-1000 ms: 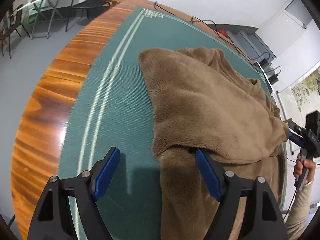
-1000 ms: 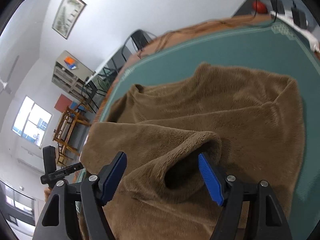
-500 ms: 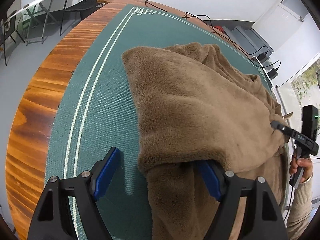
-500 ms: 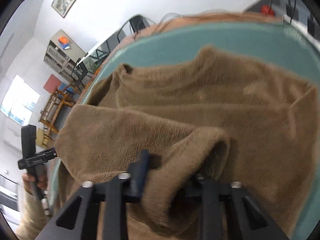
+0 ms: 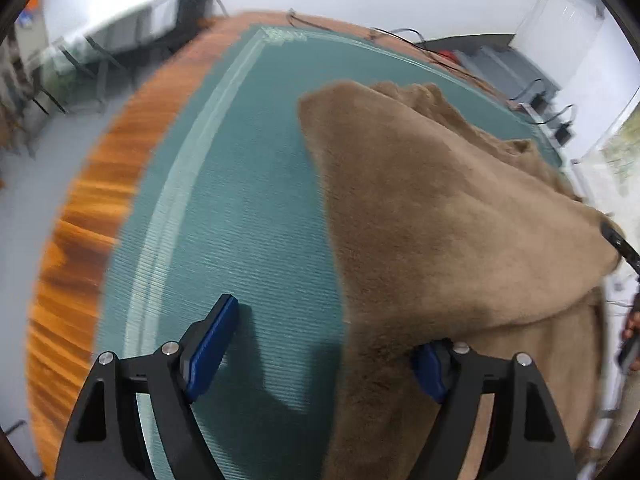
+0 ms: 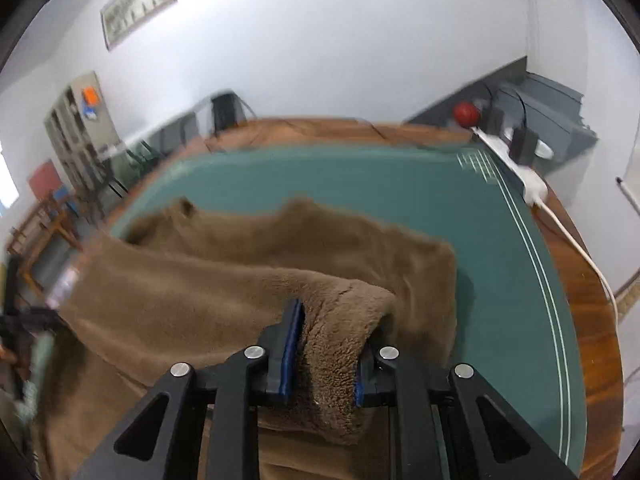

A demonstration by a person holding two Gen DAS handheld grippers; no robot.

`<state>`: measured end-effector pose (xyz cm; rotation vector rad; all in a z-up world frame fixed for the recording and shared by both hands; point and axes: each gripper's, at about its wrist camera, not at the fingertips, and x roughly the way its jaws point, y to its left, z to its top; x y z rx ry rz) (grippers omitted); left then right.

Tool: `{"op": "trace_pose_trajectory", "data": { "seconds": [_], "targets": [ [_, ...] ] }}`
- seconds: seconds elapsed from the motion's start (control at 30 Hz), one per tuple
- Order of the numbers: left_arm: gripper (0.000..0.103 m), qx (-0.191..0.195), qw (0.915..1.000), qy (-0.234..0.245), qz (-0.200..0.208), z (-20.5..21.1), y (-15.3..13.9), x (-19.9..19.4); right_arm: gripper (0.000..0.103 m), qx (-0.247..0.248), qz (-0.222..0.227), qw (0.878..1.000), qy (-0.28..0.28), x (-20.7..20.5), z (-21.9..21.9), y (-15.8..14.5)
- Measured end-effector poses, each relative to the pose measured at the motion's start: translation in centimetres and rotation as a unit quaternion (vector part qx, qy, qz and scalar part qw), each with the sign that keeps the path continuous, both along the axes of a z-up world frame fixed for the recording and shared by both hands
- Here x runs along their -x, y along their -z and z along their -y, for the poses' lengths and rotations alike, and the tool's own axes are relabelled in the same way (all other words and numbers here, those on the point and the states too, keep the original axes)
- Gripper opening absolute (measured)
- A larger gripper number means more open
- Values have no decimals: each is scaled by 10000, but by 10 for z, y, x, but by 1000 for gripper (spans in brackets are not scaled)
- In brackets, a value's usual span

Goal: Fold clothes

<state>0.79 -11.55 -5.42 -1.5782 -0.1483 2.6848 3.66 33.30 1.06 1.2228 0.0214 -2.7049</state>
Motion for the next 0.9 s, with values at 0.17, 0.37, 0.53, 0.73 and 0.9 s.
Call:
{"op": "trace_pose_trajectory", "data": {
  "seconds": [0.17, 0.37, 0.53, 0.73, 0.9],
  "targets": [
    [85, 606, 9980, 48, -158, -2, -6, -9, 71, -120, 343, 9993, 114, -2, -15, 27],
    [85, 761, 9965, 297, -185, -1, -13, -23, 73, -541, -19, 9976, 433, -21, -24, 11],
    [85, 610, 9957, 419, -560, -9, -40, -36, 73, -574, -524, 9969, 89, -42, -14, -16],
    [87, 513, 9928, 541, -934, -22, -62, -53, 73, -376, -178, 9935, -1059, -47, 21, 1],
    [87, 413, 9940, 821, -601, -48, -37, -46, 73, -182, 143, 9925, -1200, -42, 16, 23]
  ]
}}
